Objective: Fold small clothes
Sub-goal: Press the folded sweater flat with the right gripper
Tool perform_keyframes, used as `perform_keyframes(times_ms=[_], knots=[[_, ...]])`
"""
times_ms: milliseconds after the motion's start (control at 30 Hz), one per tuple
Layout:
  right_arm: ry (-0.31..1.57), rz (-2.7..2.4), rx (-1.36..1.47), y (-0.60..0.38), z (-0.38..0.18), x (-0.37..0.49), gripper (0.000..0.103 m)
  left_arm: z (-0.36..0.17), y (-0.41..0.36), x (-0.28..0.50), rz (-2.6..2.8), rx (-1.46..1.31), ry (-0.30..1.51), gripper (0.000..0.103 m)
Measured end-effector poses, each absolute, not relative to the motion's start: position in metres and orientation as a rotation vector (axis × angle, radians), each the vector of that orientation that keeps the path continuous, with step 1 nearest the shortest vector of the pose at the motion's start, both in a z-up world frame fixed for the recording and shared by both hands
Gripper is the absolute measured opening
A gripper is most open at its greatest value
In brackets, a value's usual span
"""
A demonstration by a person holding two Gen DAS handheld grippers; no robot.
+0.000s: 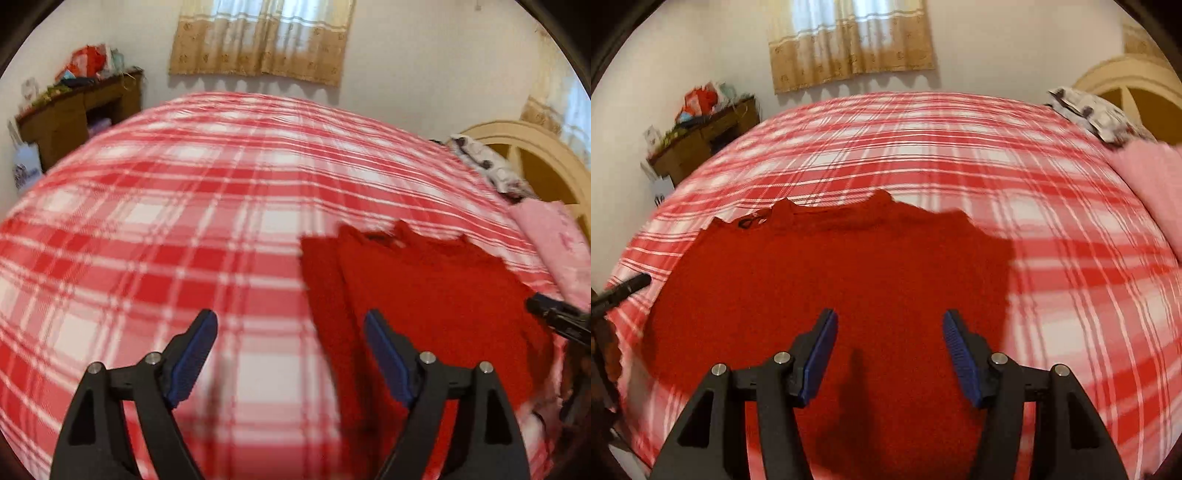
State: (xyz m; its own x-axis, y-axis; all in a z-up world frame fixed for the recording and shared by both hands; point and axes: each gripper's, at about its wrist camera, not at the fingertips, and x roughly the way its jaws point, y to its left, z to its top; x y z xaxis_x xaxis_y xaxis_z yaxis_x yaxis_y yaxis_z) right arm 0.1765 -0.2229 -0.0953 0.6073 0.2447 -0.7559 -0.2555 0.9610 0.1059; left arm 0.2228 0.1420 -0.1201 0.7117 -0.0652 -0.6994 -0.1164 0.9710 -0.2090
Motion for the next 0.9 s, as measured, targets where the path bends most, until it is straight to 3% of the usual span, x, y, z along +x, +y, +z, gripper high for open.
perform_keyframes(times_ms=[200,267,333,400,467,533,767,900], knots=[[0.91,0.212,0.063,-0.271,-0.102,0.143,0.06,-0.13,0.111,0.184,-0.067,-0.21,0.787,0.084],[0.921,0.198,0.065,-0.277,-0.106,0.139,0.056,-0.137,0.103,0.18,-0.086,-0.205,0.792,0.084],[0.931,0.203,0.076,-0.279,-0.11,0.137,0.041,-0.144,0.099,0.181,-0.085,-0.219,0.818,0.083],[0.947,0.222,0.101,-0.281,-0.115,0.139,0.041,-0.147,0.097,0.181,-0.085,-0.232,0.824,0.082],[0.953,0.23,0.107,-0.281,-0.121,0.141,0.032,-0.149,0.096,0.18,-0.079,-0.236,0.826,0.082],[0.976,0.25,0.108,-0.277,-0.126,0.142,0.013,-0.15,0.097,0.178,-0.067,-0.235,0.83,0.081],[1.012,0.199,0.032,-0.271,-0.128,0.132,0.011,-0.162,0.094,0.171,-0.011,-0.157,0.87,0.082],[0.918,0.171,-0.037,-0.253,-0.099,0.123,0.012,-0.152,0.097,0.164,-0.04,-0.206,0.847,0.082]])
